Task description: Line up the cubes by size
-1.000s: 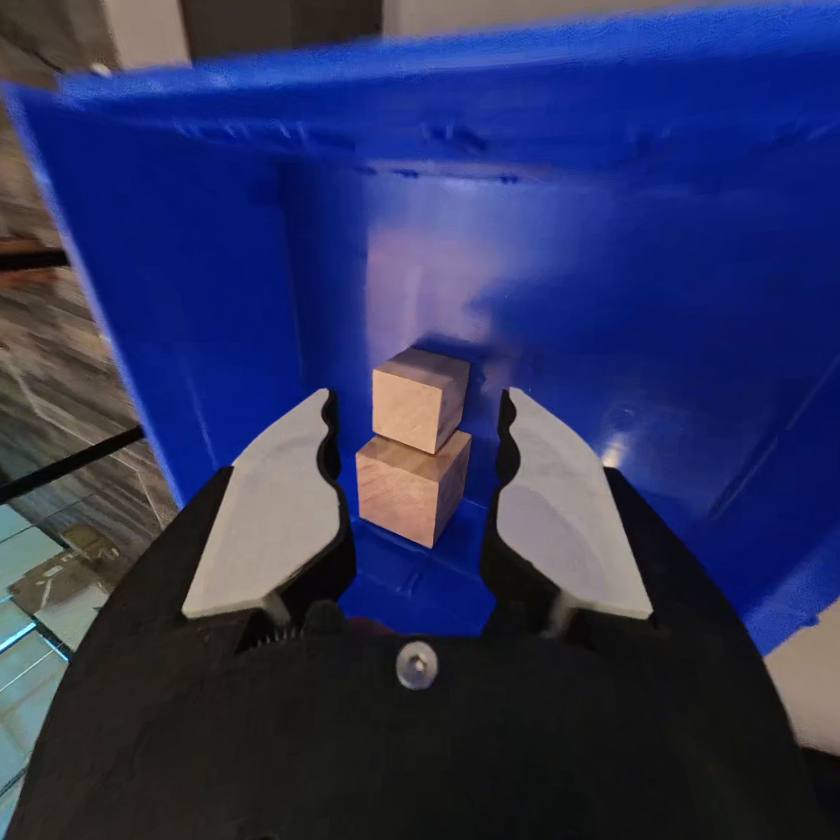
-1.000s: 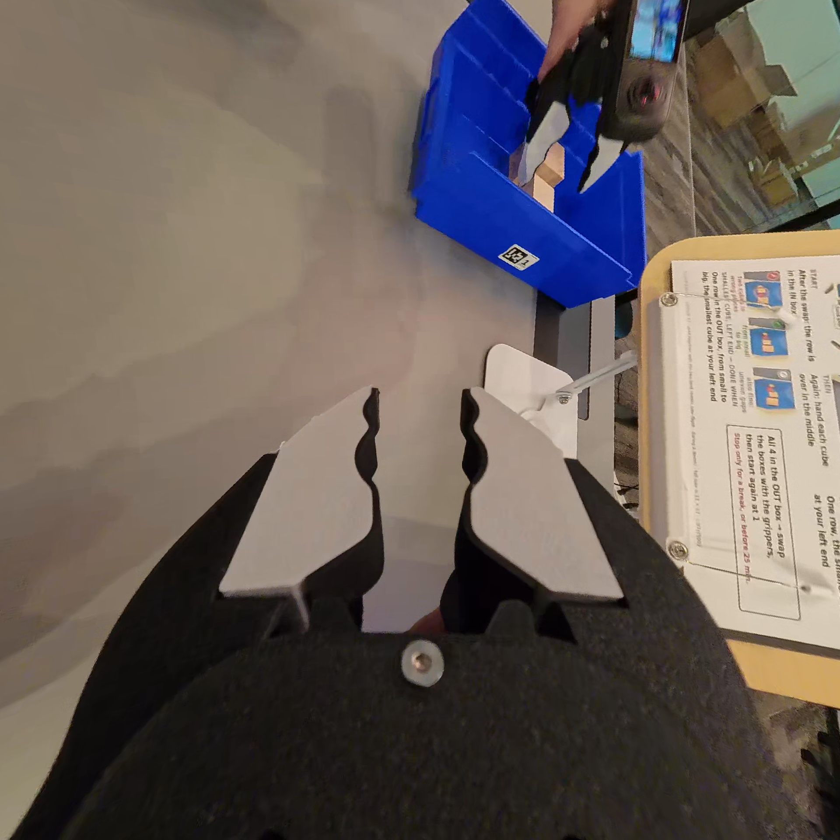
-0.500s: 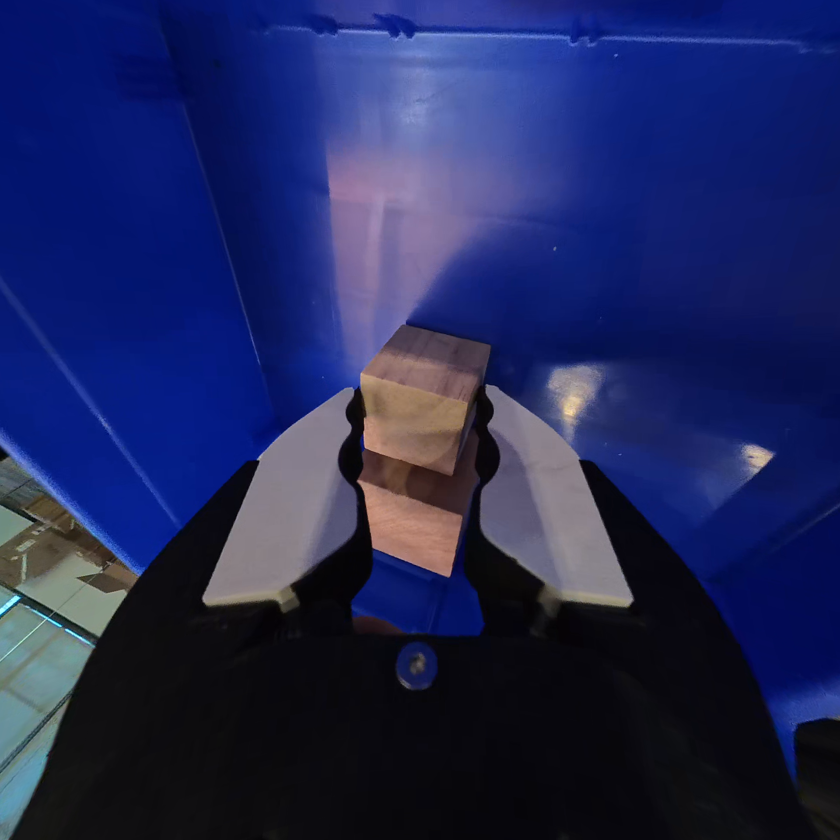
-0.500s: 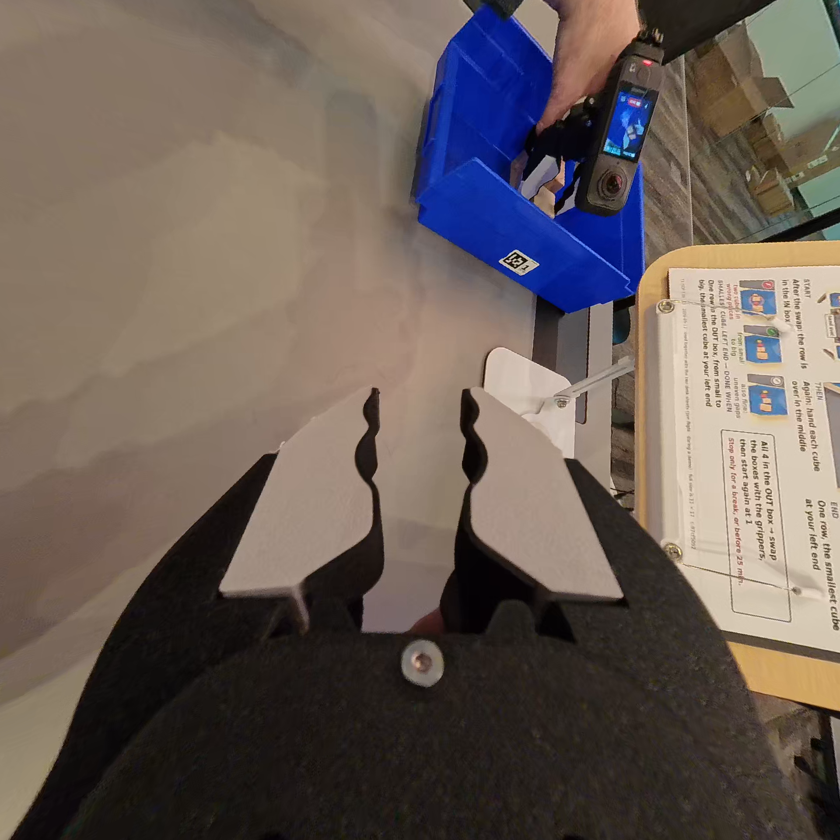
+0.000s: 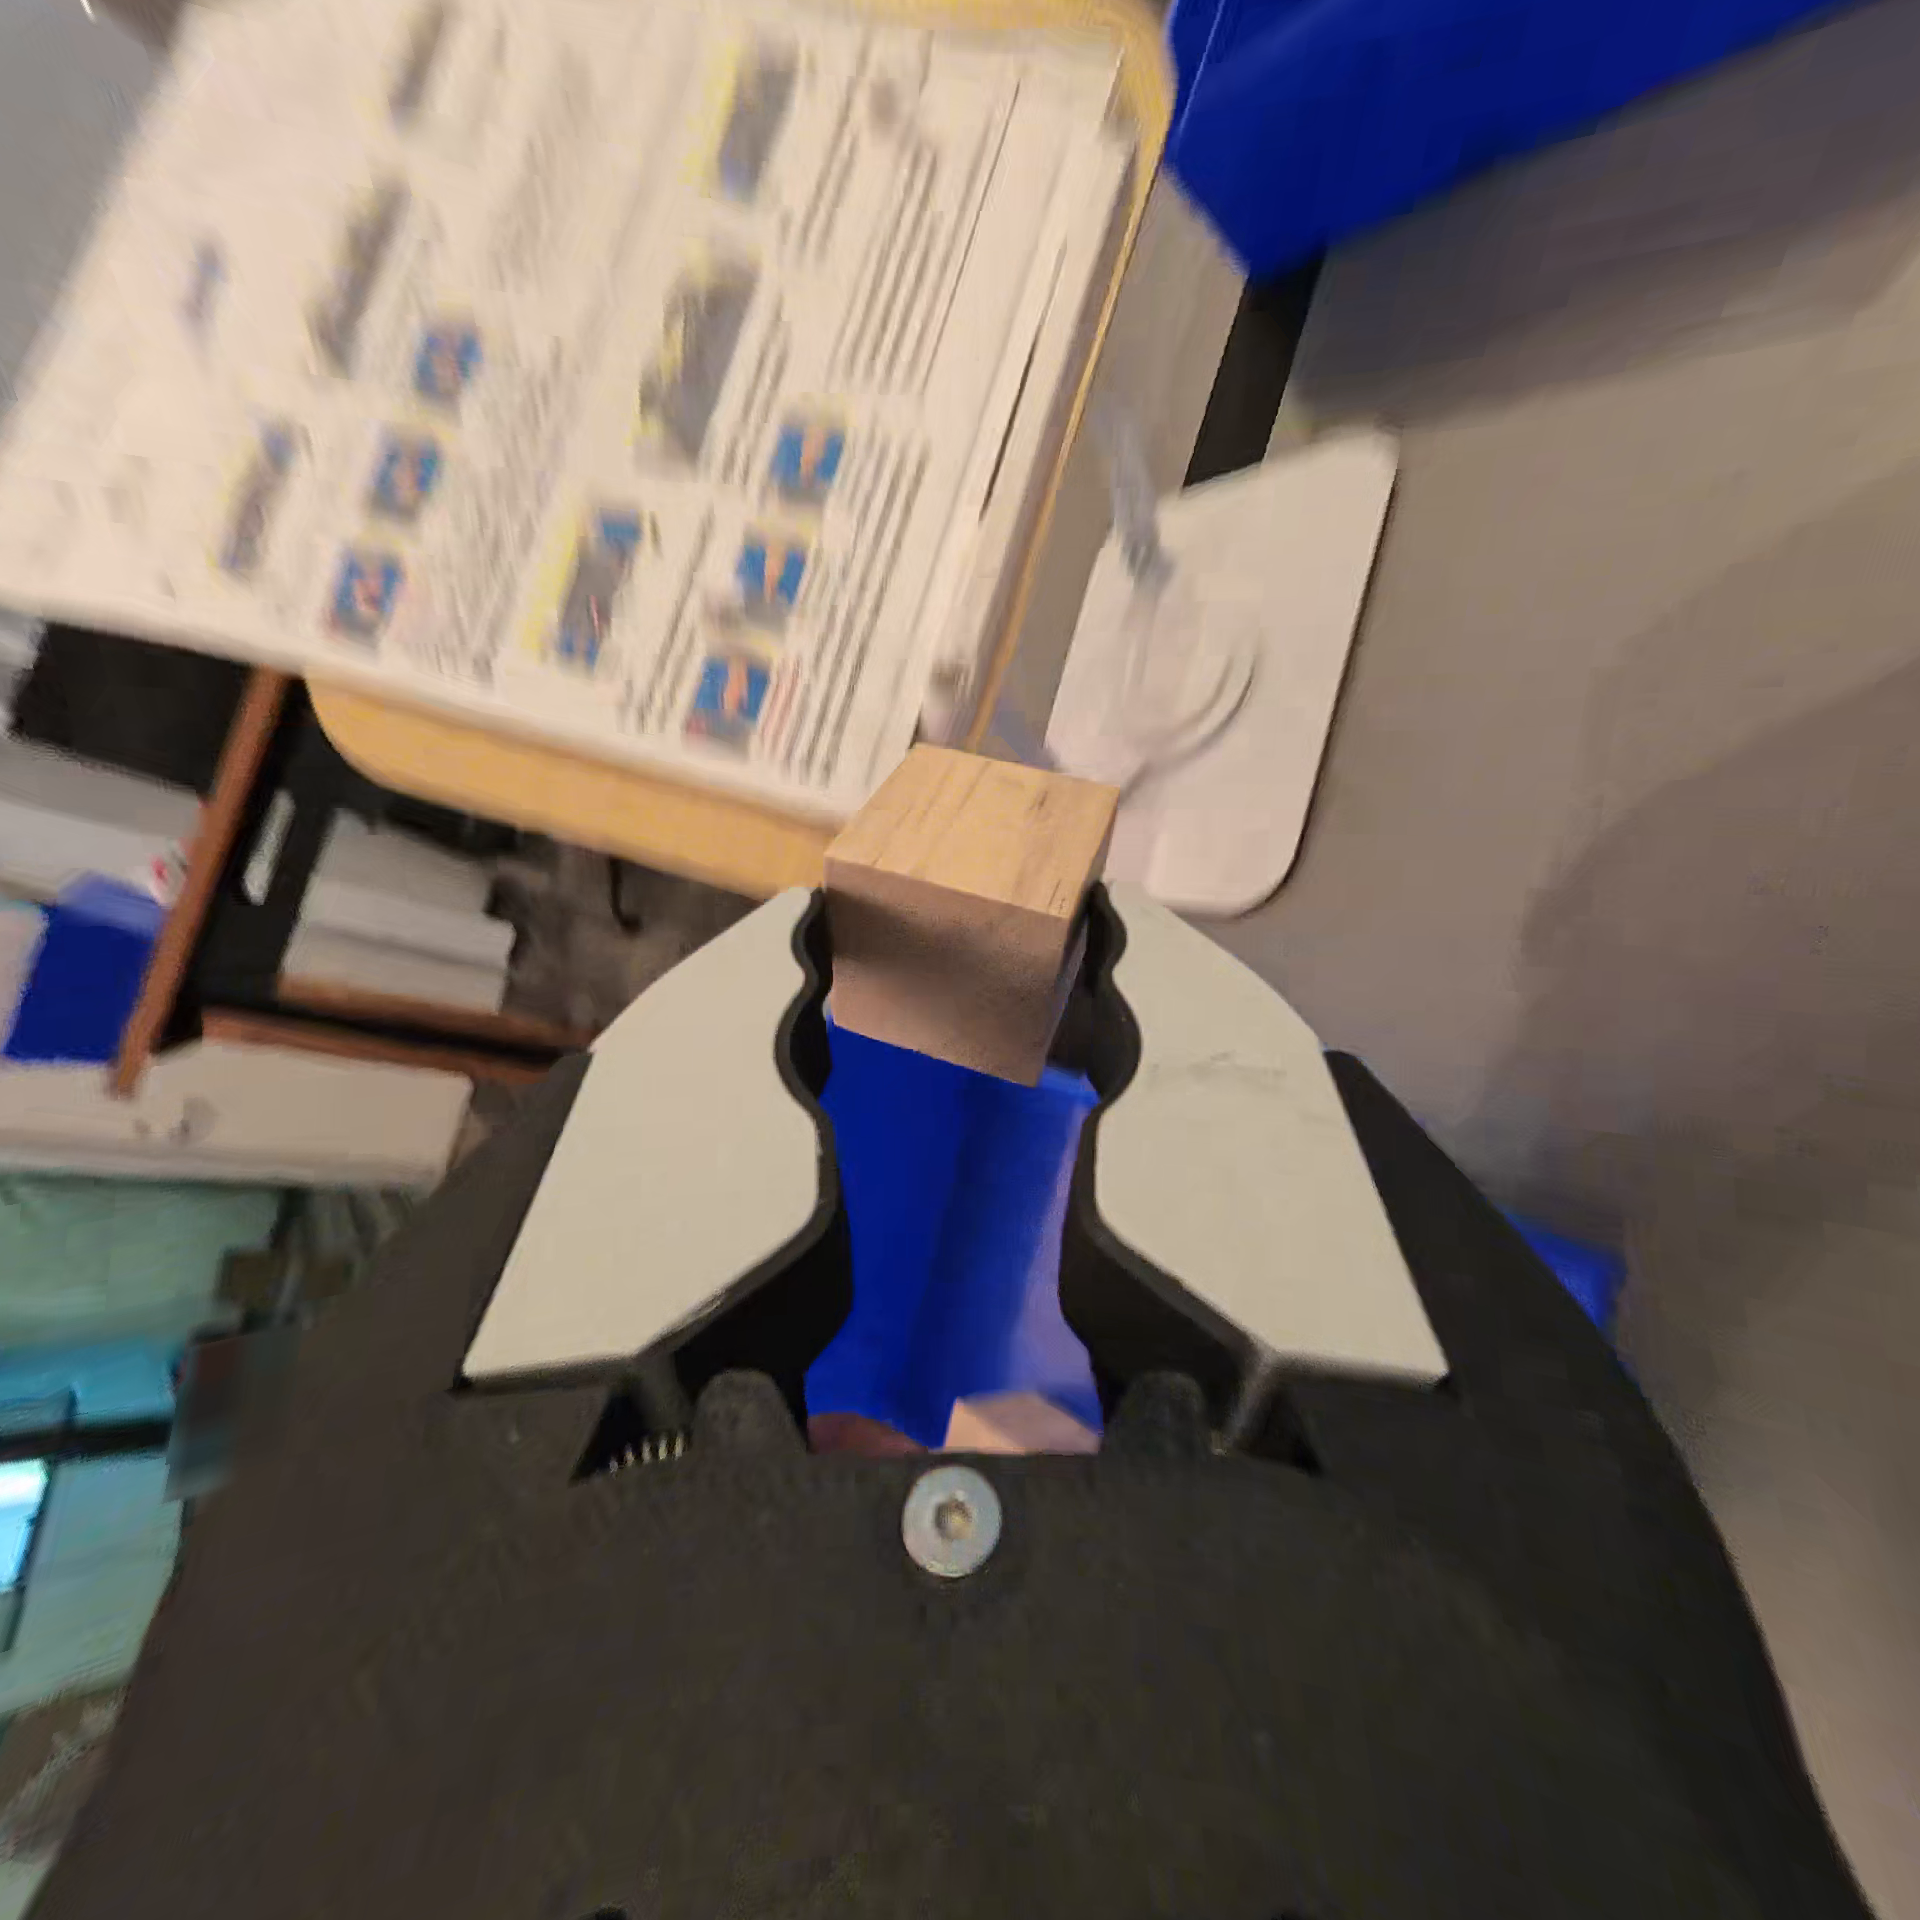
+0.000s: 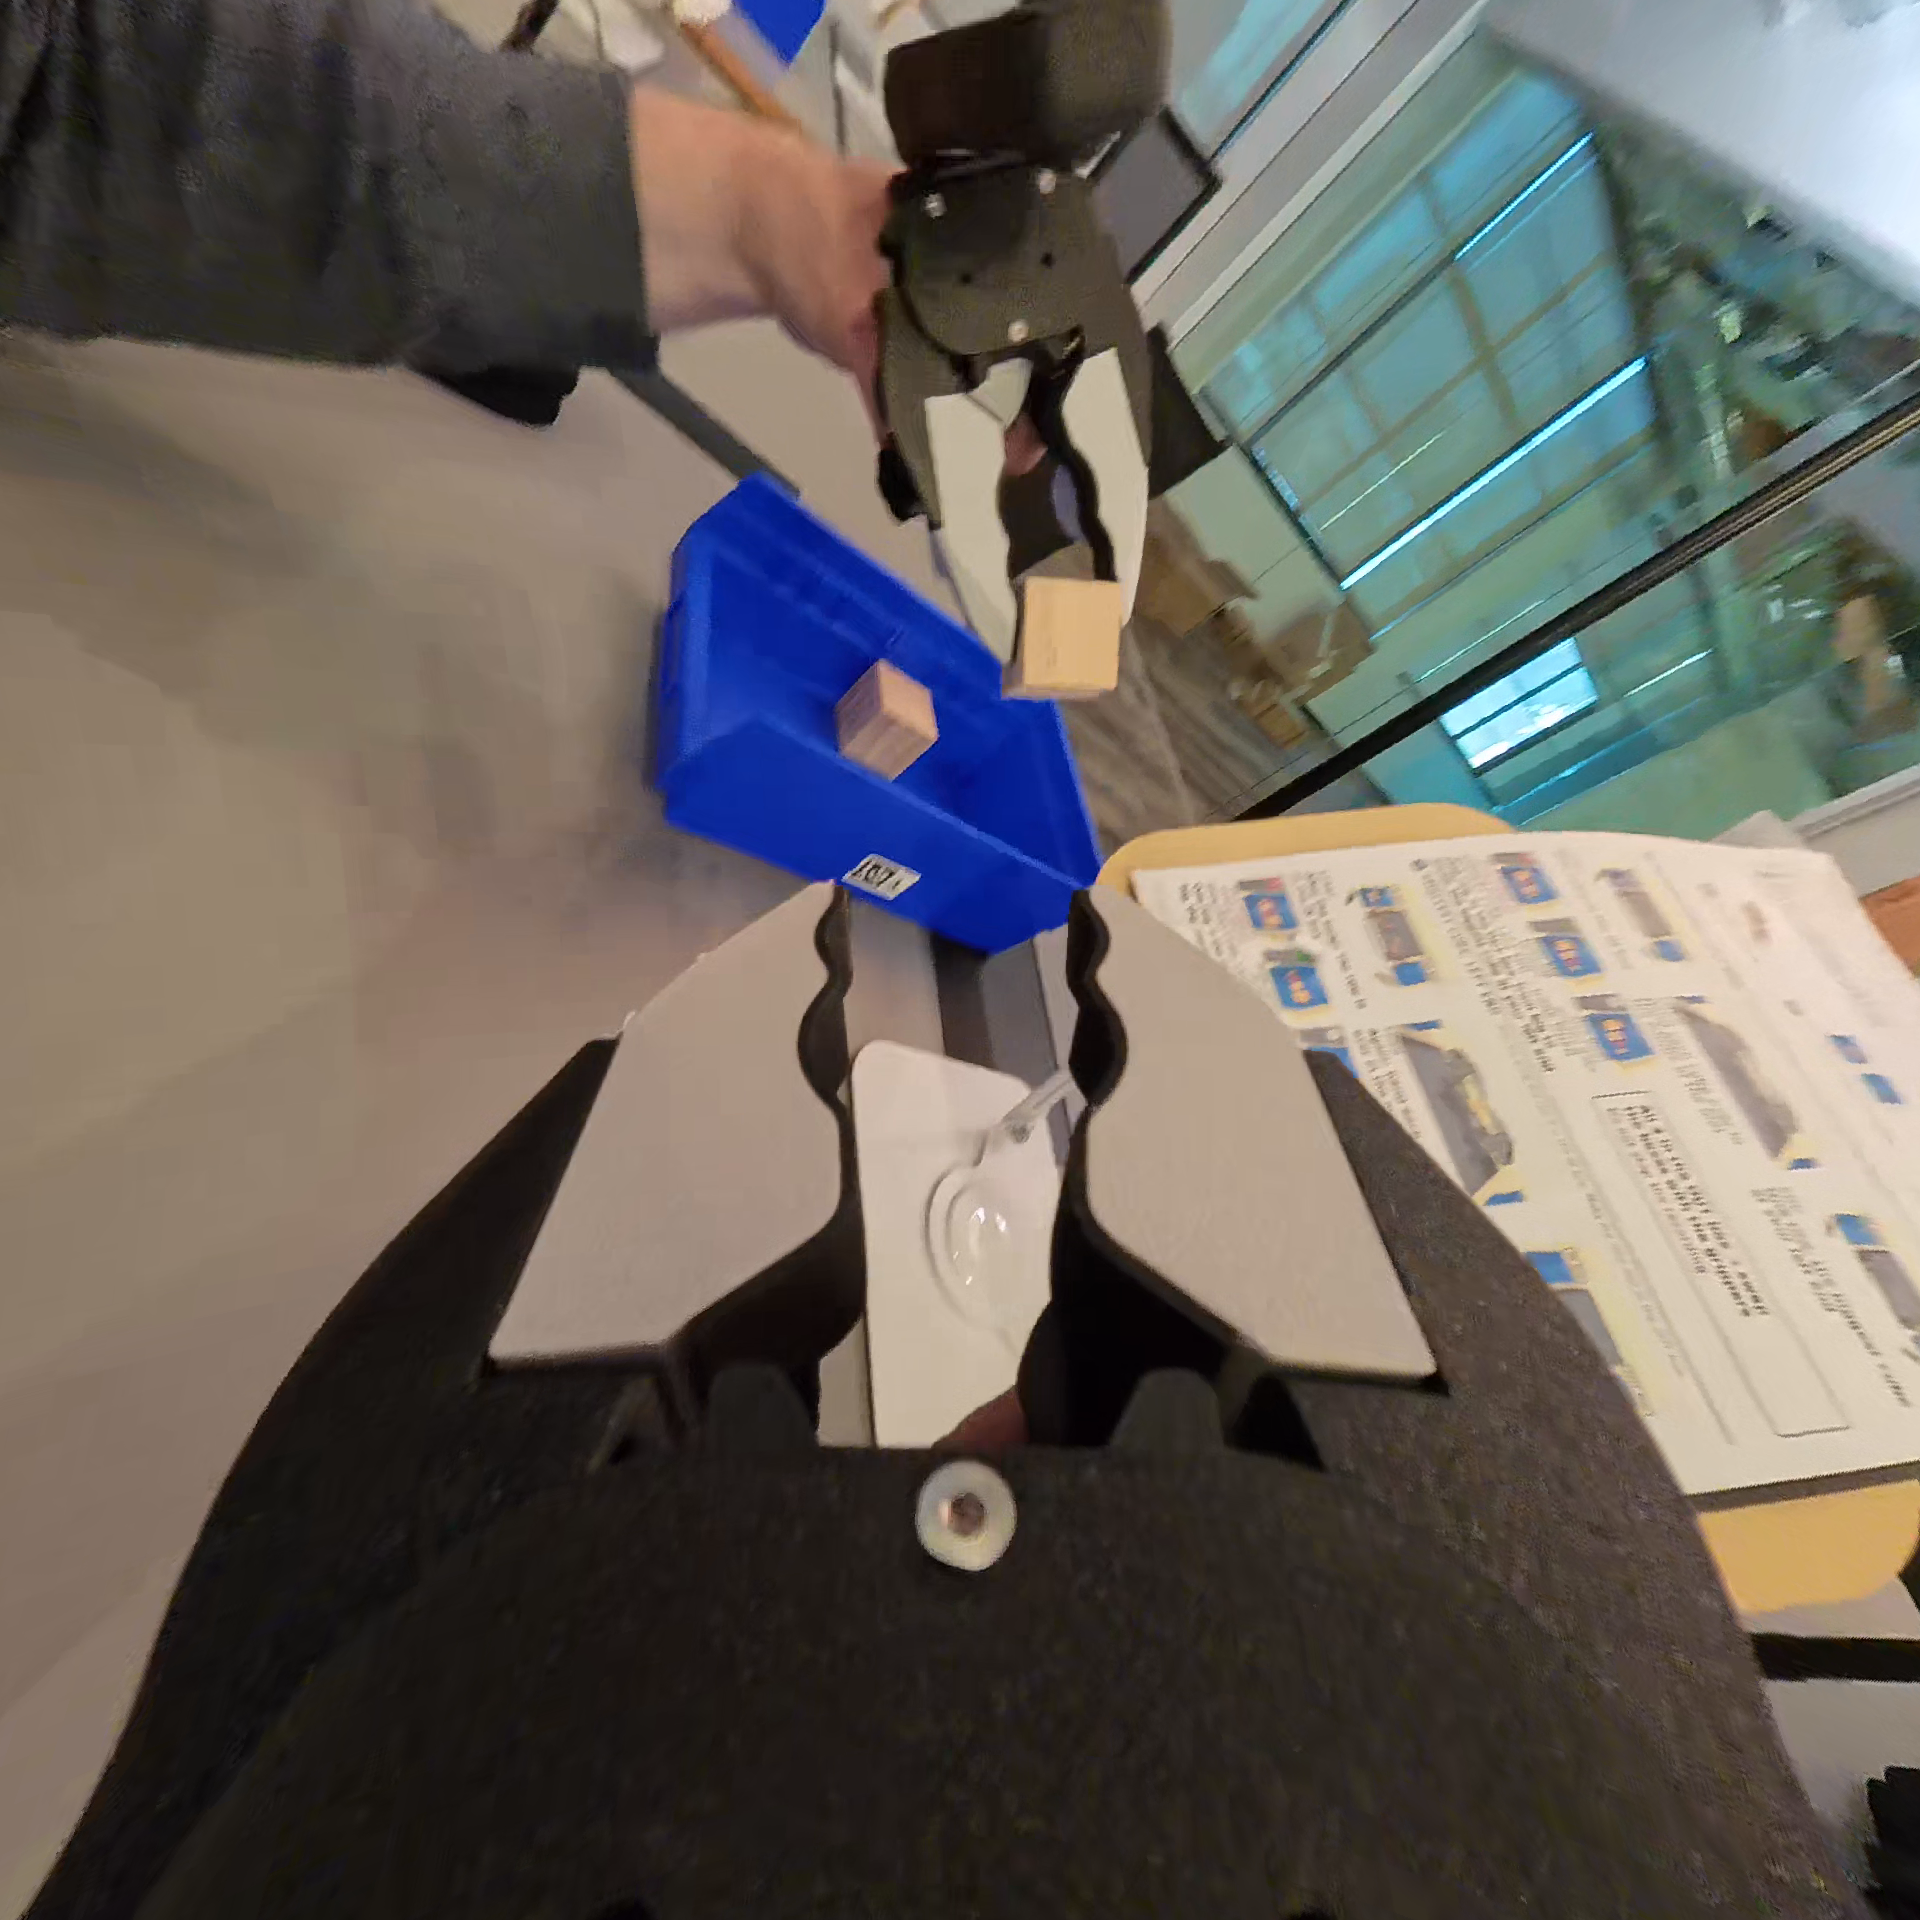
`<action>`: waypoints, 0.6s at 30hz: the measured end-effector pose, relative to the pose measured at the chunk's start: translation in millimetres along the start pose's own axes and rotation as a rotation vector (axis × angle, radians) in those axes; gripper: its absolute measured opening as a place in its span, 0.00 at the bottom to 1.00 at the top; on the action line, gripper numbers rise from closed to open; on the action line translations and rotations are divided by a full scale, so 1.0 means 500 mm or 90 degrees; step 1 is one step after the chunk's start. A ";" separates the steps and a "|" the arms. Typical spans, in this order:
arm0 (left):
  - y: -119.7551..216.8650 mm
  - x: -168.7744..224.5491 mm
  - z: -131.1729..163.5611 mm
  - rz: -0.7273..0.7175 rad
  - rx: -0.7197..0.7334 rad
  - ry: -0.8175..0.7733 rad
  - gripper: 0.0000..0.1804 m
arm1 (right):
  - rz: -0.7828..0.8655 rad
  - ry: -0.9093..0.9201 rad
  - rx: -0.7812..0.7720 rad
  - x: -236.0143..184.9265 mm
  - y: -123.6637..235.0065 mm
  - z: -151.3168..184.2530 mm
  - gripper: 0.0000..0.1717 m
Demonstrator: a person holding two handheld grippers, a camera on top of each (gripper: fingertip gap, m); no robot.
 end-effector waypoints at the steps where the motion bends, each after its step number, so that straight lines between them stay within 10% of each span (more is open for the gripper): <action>1: 0.005 0.013 -0.038 -0.006 0.026 -0.019 0.25 | 0.010 0.001 0.011 0.001 0.000 -0.007 0.23; 9: 0.049 0.118 -0.300 -0.012 0.318 -0.091 0.26 | 0.101 0.036 0.055 0.010 0.009 -0.036 0.27; 18: 0.078 0.146 -0.368 0.047 0.484 -0.070 0.25 | 0.144 0.088 0.114 0.009 0.040 -0.064 0.31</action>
Point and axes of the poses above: each gripper's, where its closed fingertips meet, y back along the fingers, z out of its underside, x = y × z across the jaws, the point moved 7 cm from there along y, back along the fingers, and after that the axes turned 4 degrees about -x, right-handed, at the moved point
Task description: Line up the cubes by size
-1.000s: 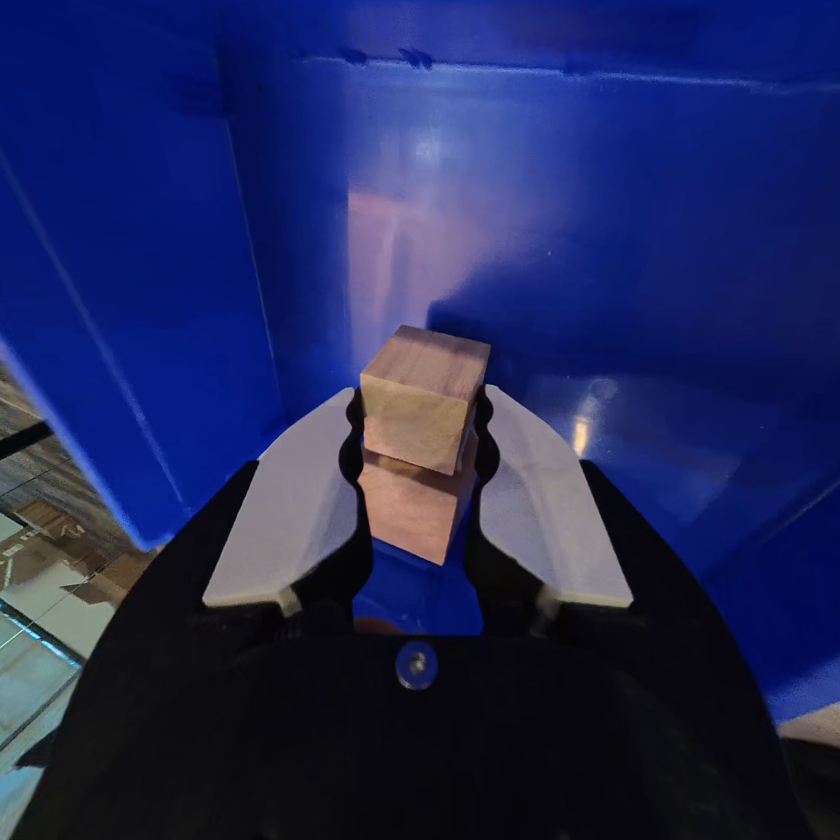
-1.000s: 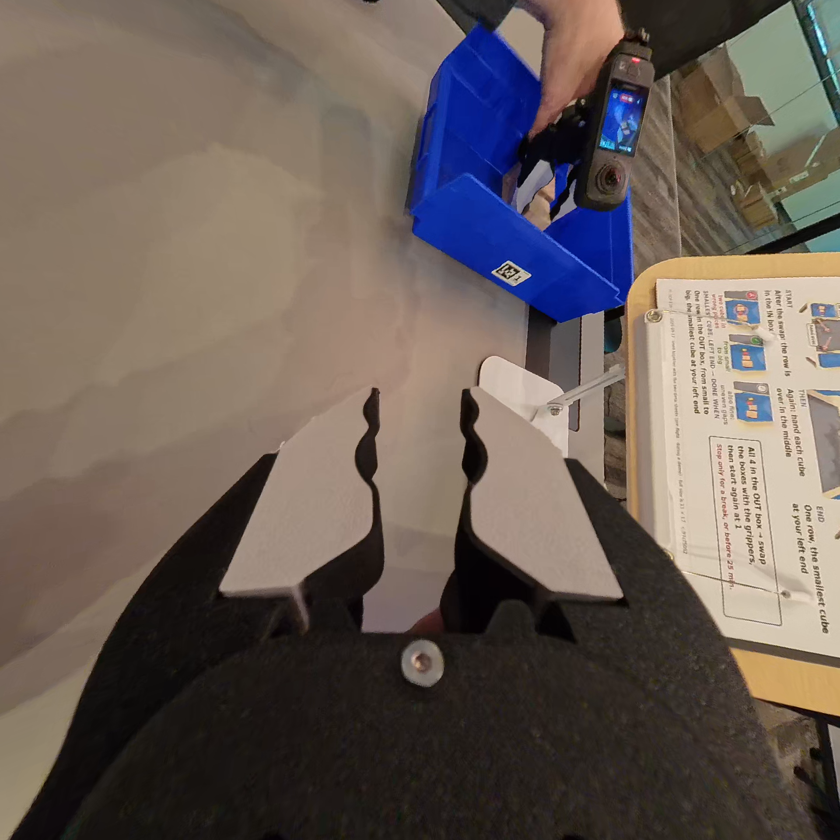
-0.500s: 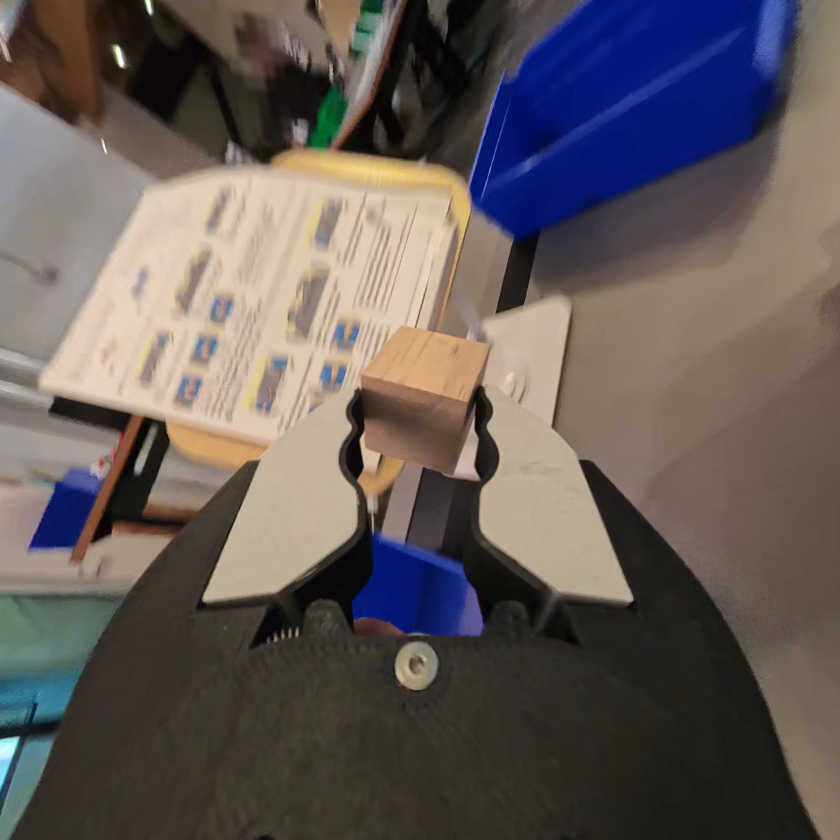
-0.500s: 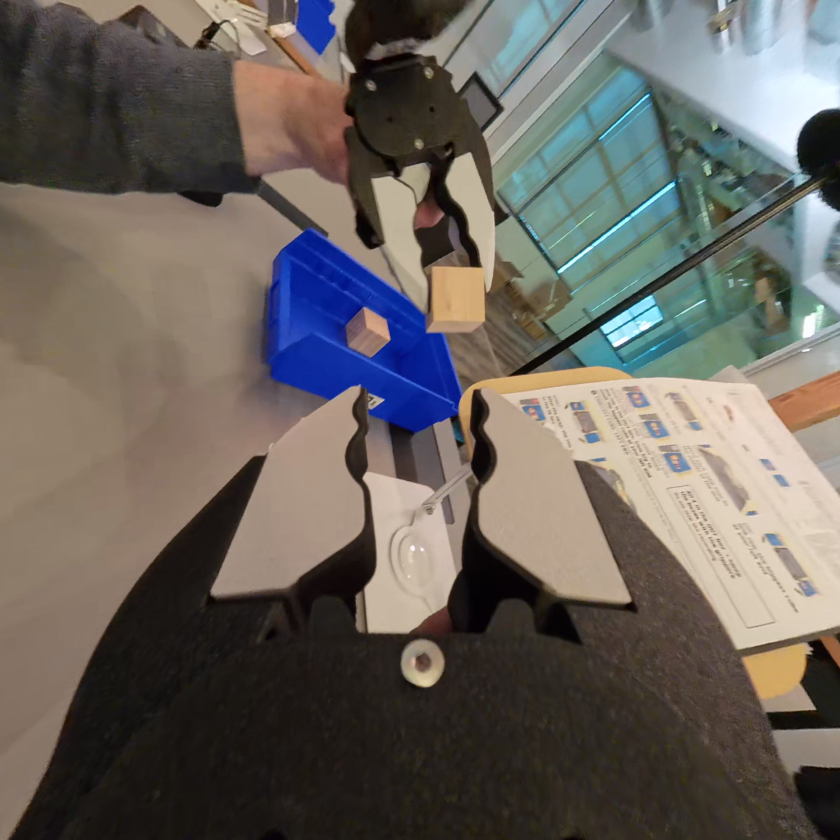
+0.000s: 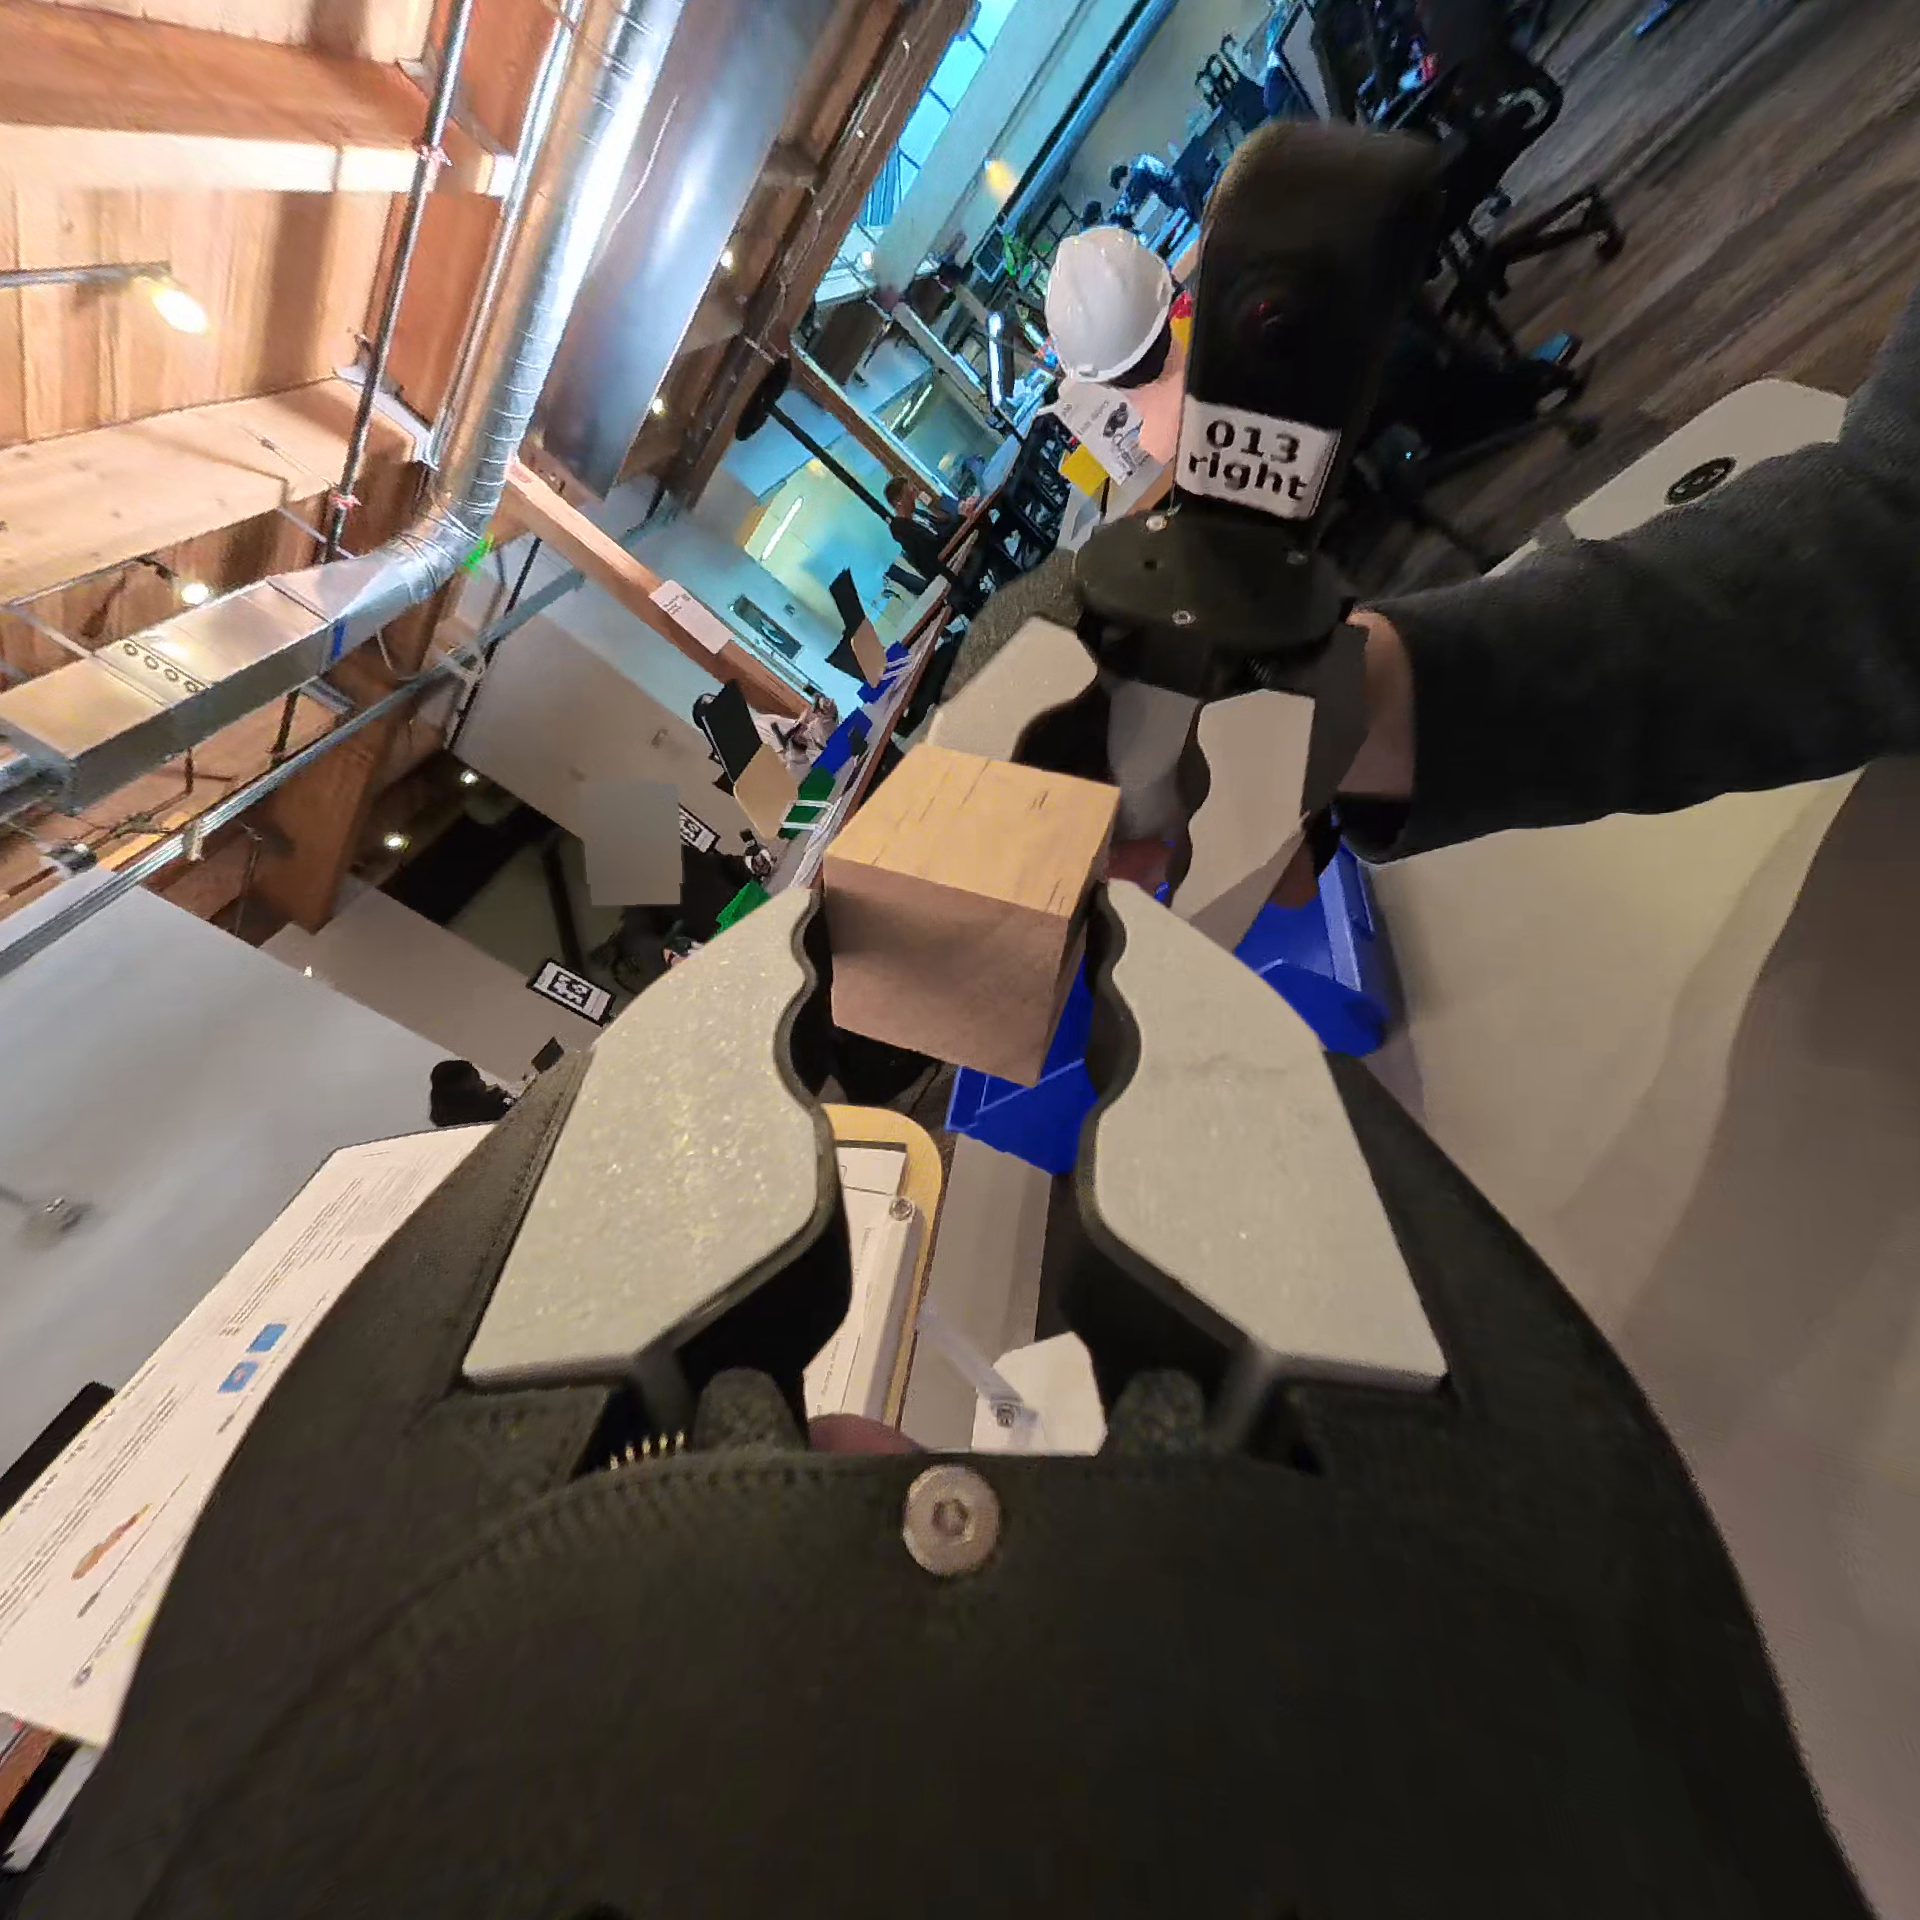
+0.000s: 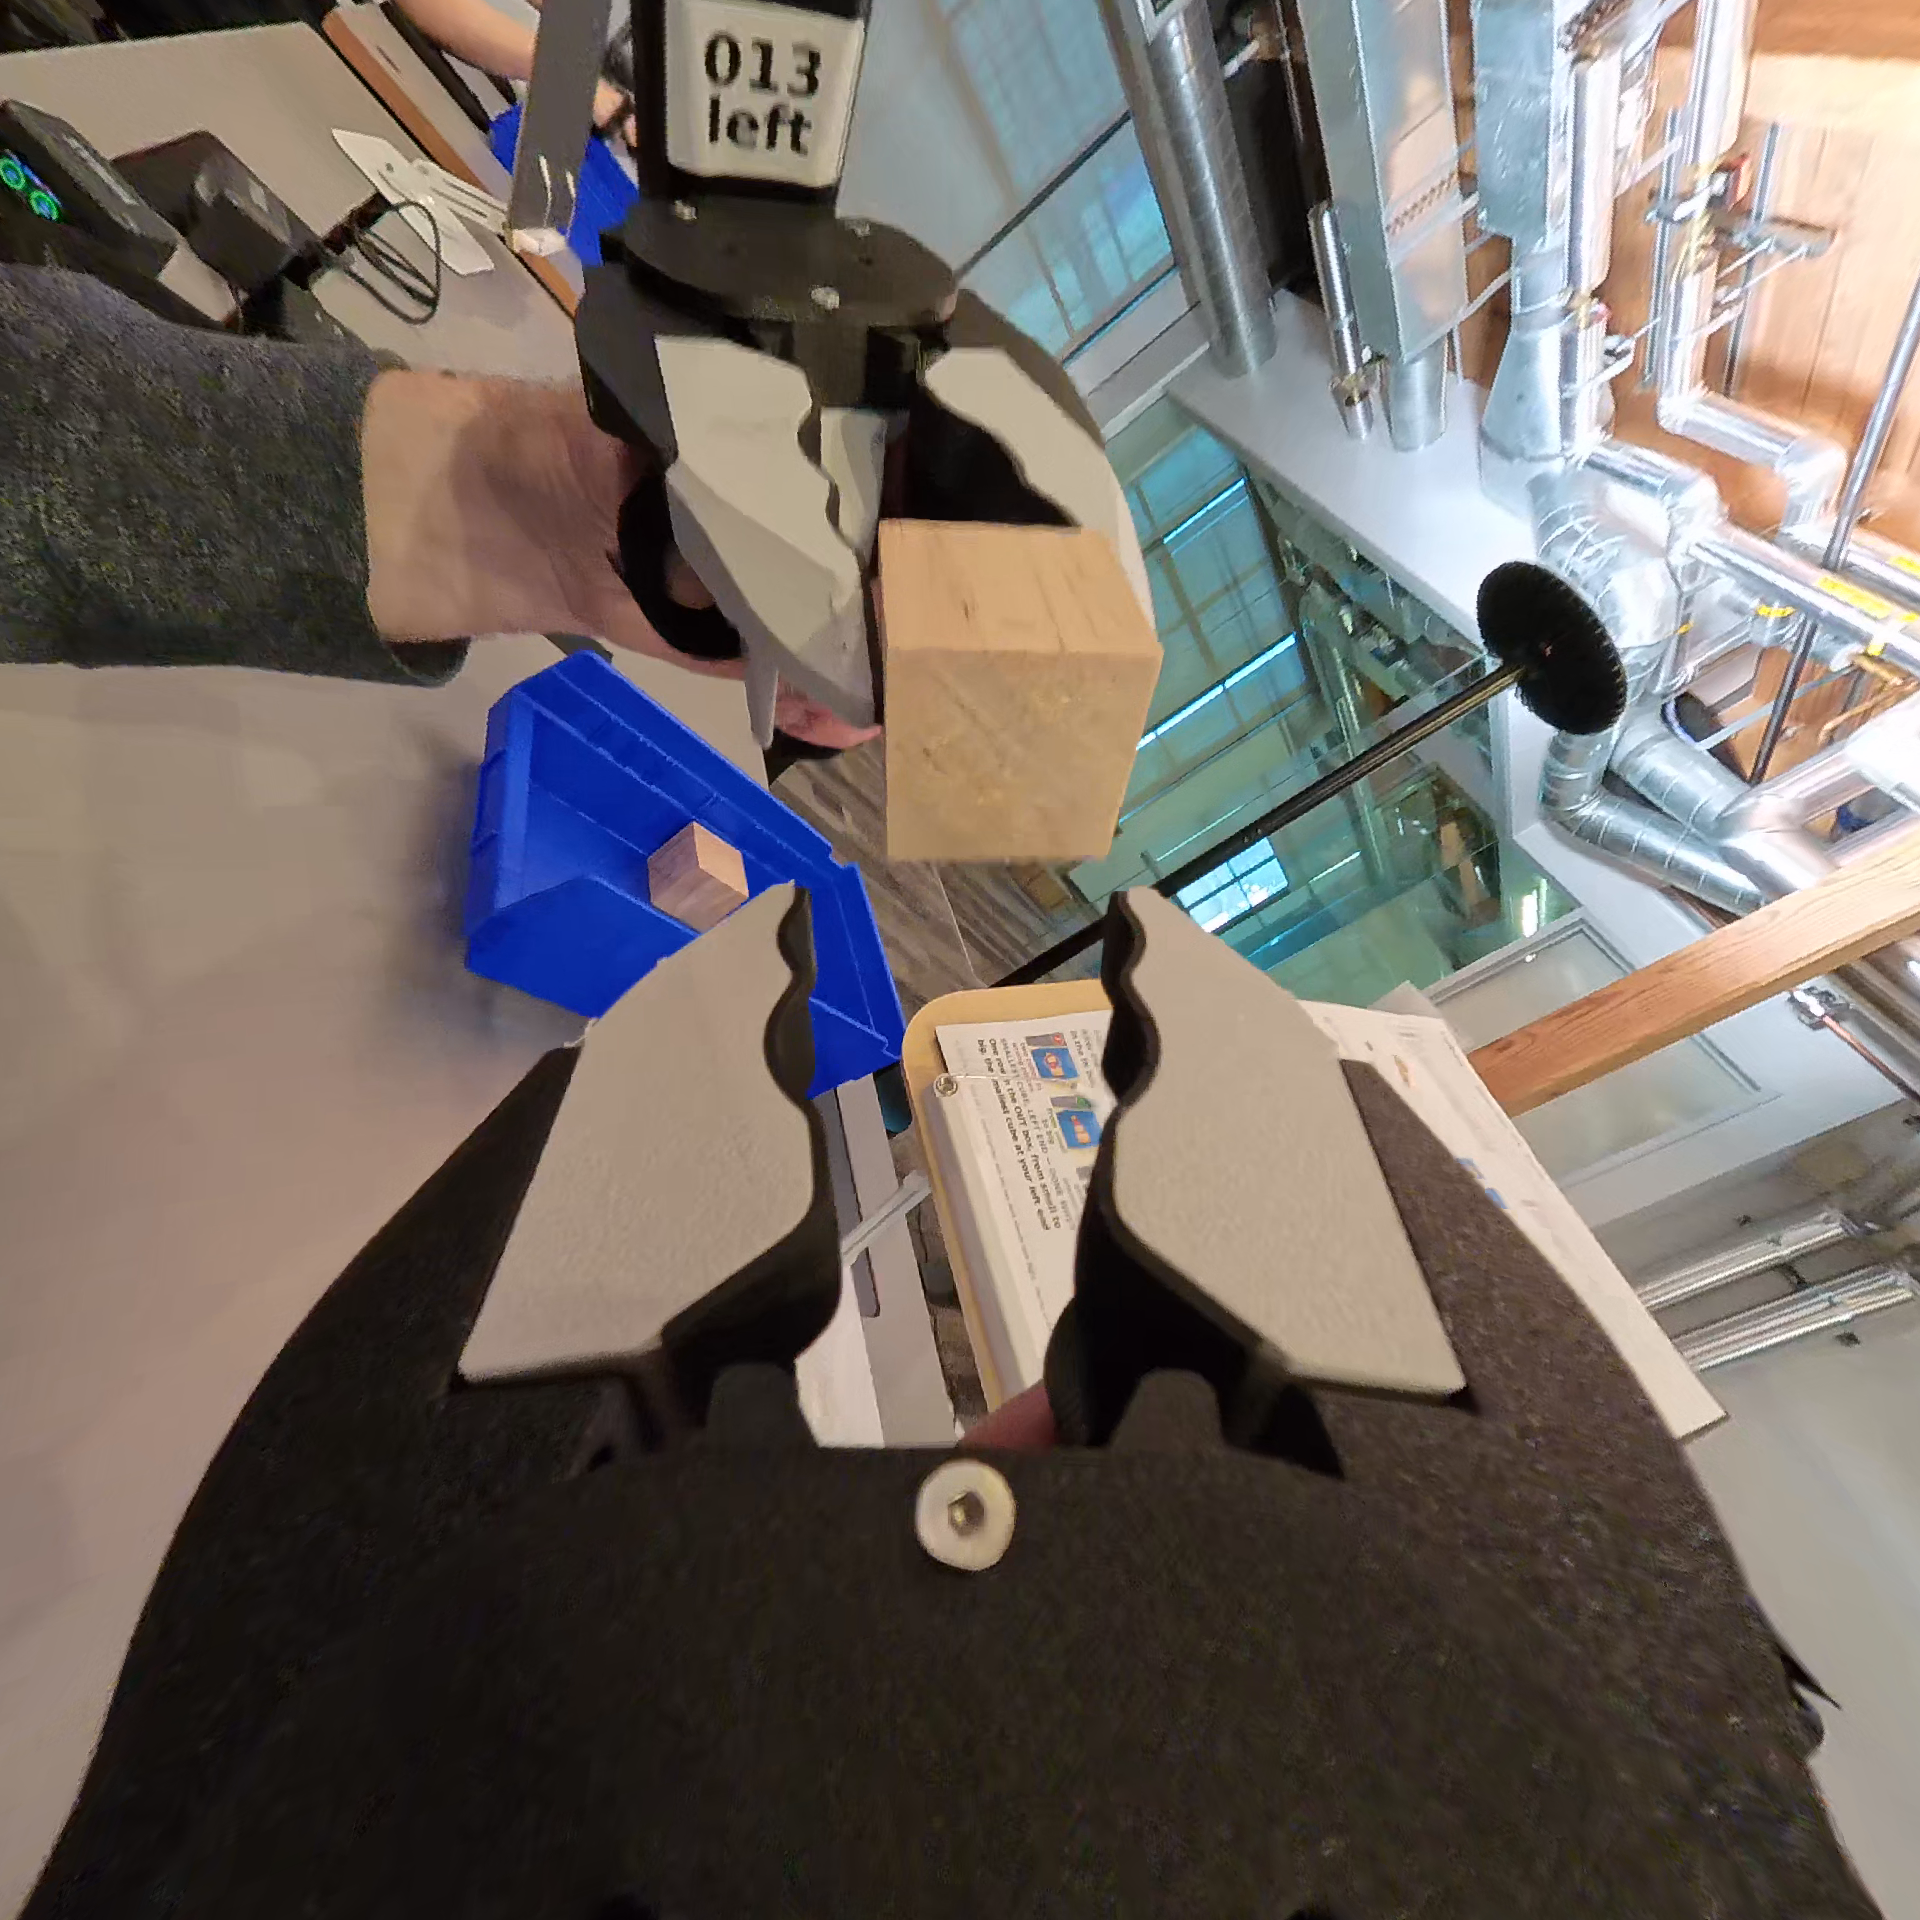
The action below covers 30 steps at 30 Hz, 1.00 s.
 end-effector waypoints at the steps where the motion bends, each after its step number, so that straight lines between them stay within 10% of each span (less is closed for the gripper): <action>1: -0.006 0.004 0.003 0.004 -0.007 -0.003 0.25 | 0.003 0.001 0.011 0.000 0.002 -0.004 0.31; 30: -0.016 0.021 -0.020 0.010 0.010 -0.019 0.25 | -0.009 0.004 0.061 0.009 0.033 -0.031 0.25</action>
Point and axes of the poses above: each gripper's, where its closed fingertips meet, y back along the fingers, z out of its underside, x = y × z across the jaws, the point moved 7 cm from there along y, back along the fingers, and after that the axes turned 4 degrees about -x, right-handed, at the moved point
